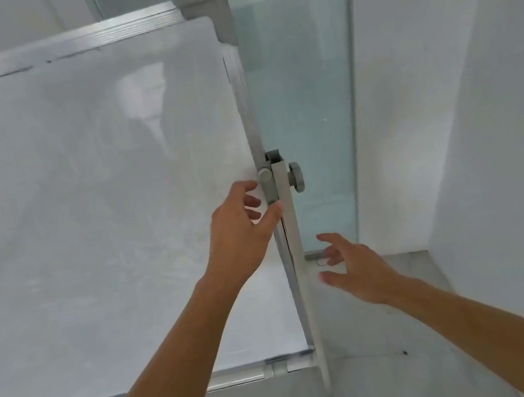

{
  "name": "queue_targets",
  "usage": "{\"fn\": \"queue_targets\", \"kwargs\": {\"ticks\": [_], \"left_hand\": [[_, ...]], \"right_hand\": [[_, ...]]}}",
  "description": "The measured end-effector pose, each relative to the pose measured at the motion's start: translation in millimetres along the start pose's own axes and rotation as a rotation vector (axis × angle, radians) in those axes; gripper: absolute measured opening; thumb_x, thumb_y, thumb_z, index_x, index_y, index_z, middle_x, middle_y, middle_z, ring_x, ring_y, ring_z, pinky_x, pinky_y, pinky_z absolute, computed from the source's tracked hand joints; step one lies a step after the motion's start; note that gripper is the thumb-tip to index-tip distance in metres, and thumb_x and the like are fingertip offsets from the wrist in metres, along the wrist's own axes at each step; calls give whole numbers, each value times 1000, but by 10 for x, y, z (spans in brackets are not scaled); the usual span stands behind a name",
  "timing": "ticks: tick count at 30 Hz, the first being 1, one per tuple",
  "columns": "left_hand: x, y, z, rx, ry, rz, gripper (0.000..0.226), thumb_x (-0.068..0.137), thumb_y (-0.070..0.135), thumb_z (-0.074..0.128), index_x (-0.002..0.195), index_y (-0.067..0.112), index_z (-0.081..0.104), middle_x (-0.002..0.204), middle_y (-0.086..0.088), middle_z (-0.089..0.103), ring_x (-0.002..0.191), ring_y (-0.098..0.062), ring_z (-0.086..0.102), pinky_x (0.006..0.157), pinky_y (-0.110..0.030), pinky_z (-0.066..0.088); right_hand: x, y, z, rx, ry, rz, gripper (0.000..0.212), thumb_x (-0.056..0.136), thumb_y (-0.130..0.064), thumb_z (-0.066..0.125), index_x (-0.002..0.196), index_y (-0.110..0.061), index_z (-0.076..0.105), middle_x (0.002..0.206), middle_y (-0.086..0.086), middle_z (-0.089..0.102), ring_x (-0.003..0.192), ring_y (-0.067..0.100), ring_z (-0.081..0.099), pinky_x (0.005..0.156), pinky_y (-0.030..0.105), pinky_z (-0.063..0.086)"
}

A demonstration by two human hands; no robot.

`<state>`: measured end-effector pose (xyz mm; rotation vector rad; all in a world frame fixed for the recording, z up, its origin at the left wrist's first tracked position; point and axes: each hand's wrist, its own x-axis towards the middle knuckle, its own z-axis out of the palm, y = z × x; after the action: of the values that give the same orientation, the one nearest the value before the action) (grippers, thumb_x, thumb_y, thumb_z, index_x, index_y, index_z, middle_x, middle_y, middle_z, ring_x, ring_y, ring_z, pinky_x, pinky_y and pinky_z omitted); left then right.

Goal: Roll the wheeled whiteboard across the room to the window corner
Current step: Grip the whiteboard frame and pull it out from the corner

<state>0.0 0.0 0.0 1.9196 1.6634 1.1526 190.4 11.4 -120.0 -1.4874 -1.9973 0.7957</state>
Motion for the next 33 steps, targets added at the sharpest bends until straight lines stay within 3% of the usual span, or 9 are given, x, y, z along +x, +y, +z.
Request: {"fn": "queue_targets", "kwargs": {"ticks": [4, 8, 10, 14, 18, 21, 25, 28, 33], "left_hand": [[176, 198, 249, -7, 156, -77, 38, 84, 40, 68, 112, 21, 51, 95, 9, 62, 74, -4, 60, 69, -14, 49], [240, 204, 335, -1, 308, -101, 26, 84, 35, 69, 100, 19, 55, 83, 9, 65, 75, -8, 65, 74, -27, 58], [219, 176, 313, -4, 325, -113, 23, 85, 33, 69, 99, 21, 54, 81, 14, 65, 77, -9, 68, 74, -28, 59], [80, 34, 129, -34, 357, -144, 22, 84, 27, 71, 97, 20, 55, 79, 14, 65, 73, -10, 67, 69, -25, 58], [-169, -155, -137, -71, 382, -173, 30, 79, 25, 76, 97, 18, 53, 85, 13, 64, 77, -5, 64, 66, -18, 56], [-345, -319, -403, -37, 401, -187, 33, 76, 26, 79, 94, 26, 51, 85, 15, 61, 79, -4, 61, 63, -13, 52], [-567, -526, -806, 3, 431, -229, 34, 74, 23, 80, 94, 21, 53, 85, 5, 63, 77, -8, 62, 63, -16, 54], [-753, -672, -1103, 24, 471, -270, 35, 74, 21, 81, 98, 13, 55, 89, -7, 66, 78, -14, 64, 69, -27, 58], [-928, -804, -1349, 53, 503, -298, 35, 74, 25, 80, 98, 21, 55, 87, -2, 64, 81, -20, 64, 75, -41, 58]], "right_hand": [[479, 40, -6, -36, -180, -63, 87, 78, -40, 70, 146, -28, 17, 141, -3, 48, 126, 19, 50, 104, 36, 42], [753, 115, 222, -86, -252, -122, 59, 81, -34, 64, 127, -15, 33, 109, 10, 64, 95, 31, 64, 84, 48, 53], [813, 125, 301, -103, -278, -150, 56, 82, -36, 63, 124, -13, 34, 106, 11, 64, 93, 34, 64, 81, 50, 53], [843, 31, 460, -113, -379, -241, 63, 83, -42, 63, 127, -12, 31, 110, 11, 66, 96, 34, 65, 82, 48, 54], [778, -157, 745, -85, -436, -327, 53, 83, -45, 63, 114, -15, 33, 95, 5, 65, 83, 29, 65, 73, 44, 55], [709, -385, 1018, -6, -496, -362, 48, 84, -42, 64, 110, -20, 31, 86, -10, 55, 76, 16, 60, 63, 22, 49], [668, -726, 1392, 85, -567, -417, 58, 84, -40, 64, 126, -18, 29, 101, -10, 54, 85, 10, 58, 70, 16, 47], [639, -987, 1685, 129, -620, -454, 56, 86, -37, 64, 127, -18, 29, 111, -3, 60, 95, 15, 63, 77, 23, 55], [601, -1161, 1998, 146, -627, -516, 63, 87, -39, 63, 133, -16, 26, 122, 1, 61, 106, 19, 64, 85, 25, 57]]}}
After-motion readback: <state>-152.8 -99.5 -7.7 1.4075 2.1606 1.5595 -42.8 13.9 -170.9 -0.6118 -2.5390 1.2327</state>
